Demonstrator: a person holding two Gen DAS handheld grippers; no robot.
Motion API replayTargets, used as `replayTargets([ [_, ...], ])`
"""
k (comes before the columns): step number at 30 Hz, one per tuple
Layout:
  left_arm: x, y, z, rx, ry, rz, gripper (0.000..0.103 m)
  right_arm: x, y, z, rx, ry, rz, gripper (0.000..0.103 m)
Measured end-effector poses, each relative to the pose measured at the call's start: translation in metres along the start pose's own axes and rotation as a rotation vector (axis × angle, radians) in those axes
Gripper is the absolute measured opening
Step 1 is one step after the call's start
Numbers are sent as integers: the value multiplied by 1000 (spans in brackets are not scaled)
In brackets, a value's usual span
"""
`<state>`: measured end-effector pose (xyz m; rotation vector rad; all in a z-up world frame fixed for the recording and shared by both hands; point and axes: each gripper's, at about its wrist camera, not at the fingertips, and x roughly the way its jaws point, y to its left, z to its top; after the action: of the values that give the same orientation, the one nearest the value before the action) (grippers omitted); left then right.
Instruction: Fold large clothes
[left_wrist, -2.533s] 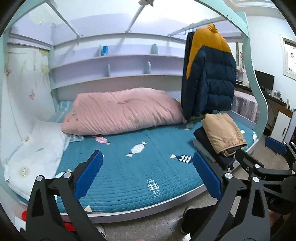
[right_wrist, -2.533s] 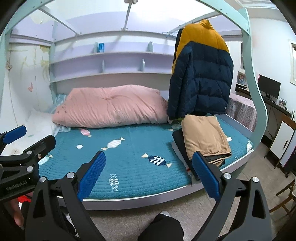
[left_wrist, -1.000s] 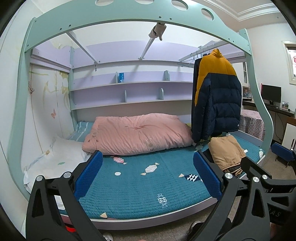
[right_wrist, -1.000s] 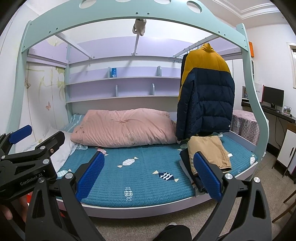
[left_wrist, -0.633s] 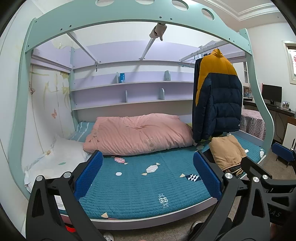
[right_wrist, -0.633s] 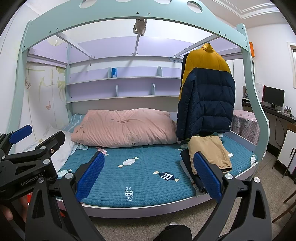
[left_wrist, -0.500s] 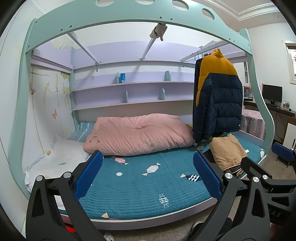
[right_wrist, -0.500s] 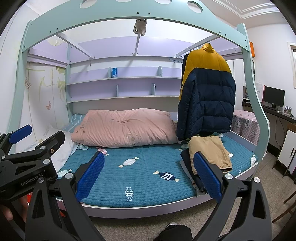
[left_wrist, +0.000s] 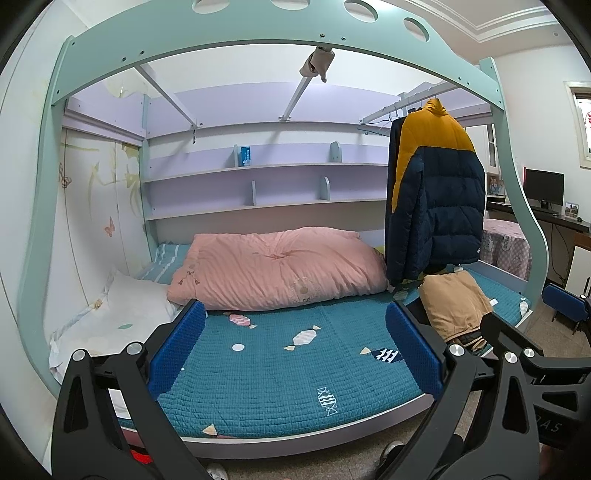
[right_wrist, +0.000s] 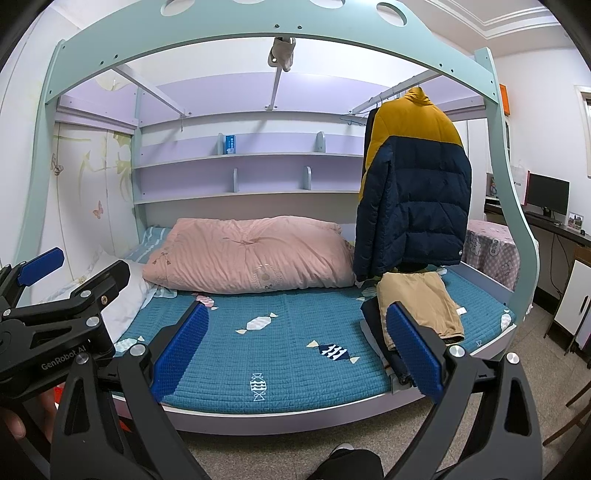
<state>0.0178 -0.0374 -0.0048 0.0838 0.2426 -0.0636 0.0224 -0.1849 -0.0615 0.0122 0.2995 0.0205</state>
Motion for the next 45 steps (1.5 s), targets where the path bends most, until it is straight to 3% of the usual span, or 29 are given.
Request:
replayTargets([
  [45, -2, 2, 2, -3, -16, 10, 98, 1, -2, 1, -1, 4, 15, 94],
])
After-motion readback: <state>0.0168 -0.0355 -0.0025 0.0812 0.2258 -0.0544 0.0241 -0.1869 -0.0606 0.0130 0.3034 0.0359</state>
